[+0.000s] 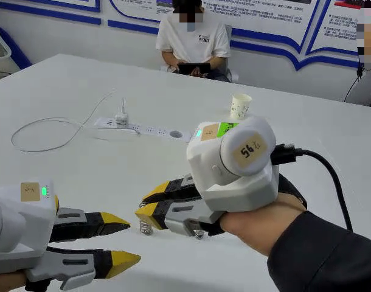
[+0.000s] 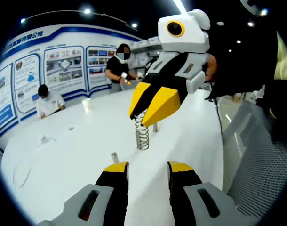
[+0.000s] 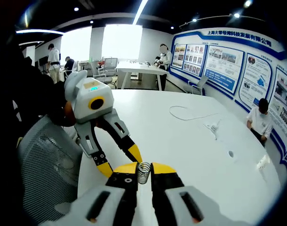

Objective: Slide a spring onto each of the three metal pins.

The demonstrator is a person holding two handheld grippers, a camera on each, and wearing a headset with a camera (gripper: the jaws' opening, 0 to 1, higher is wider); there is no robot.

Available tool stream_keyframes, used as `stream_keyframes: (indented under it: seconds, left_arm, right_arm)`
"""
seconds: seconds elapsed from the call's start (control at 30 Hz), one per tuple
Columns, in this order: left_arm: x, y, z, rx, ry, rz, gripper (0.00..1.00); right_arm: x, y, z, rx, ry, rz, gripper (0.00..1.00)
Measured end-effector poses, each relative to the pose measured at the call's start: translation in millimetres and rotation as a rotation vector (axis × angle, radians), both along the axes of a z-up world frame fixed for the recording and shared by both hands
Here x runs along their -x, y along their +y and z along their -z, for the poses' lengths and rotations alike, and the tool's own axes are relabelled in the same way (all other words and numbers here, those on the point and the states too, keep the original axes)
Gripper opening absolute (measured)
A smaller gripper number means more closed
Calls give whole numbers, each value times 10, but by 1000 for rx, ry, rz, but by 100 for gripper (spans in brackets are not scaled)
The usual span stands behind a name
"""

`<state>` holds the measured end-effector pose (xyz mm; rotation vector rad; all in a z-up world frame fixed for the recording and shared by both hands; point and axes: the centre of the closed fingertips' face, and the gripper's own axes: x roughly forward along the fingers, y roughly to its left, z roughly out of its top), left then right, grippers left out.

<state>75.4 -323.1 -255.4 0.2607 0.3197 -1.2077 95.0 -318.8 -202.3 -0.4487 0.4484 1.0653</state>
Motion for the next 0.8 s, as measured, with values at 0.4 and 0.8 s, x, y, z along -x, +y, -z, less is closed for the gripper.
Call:
stream_keyframes:
  seconds: [0.4,0.8]
  left_arm:
    - [-33,78,16,14,14,-37,40]
    - [-30,101,27,23,22,-56,43]
  right_arm:
    - [-326,-143,-35,-37,-39,96,11]
    - [-562,-144,126,-49,-35,142,11]
